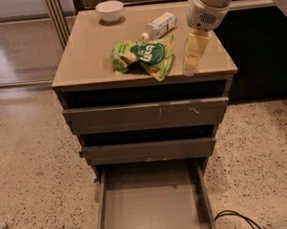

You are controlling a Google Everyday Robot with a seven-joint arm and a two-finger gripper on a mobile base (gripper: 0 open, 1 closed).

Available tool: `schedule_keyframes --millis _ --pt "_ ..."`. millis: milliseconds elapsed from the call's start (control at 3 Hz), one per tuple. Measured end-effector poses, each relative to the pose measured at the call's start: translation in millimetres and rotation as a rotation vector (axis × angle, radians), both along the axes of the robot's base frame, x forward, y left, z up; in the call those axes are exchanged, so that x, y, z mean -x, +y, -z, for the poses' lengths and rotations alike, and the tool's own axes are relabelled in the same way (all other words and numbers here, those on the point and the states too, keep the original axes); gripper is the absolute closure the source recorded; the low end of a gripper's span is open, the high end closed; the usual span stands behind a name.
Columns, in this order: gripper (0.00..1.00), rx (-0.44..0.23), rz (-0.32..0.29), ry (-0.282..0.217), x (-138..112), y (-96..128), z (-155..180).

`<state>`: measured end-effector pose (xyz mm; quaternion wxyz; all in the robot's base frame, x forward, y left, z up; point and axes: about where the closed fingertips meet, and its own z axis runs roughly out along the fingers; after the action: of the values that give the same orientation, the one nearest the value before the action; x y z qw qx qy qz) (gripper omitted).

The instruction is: Place green rice chip bag into bottom drawer

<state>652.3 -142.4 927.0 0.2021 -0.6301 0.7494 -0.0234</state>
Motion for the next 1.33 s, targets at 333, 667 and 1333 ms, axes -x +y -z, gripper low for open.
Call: schedule_keyframes --millis 333,667,1333 --pt "0.00 -0.044 -0.004 -0.031 -24 13 1" --pt "0.00 -0.094 -0.018 -0.085 -57 32 -4" --pt "0.00 -0.179 -0.075 -0.104 -101 82 6"
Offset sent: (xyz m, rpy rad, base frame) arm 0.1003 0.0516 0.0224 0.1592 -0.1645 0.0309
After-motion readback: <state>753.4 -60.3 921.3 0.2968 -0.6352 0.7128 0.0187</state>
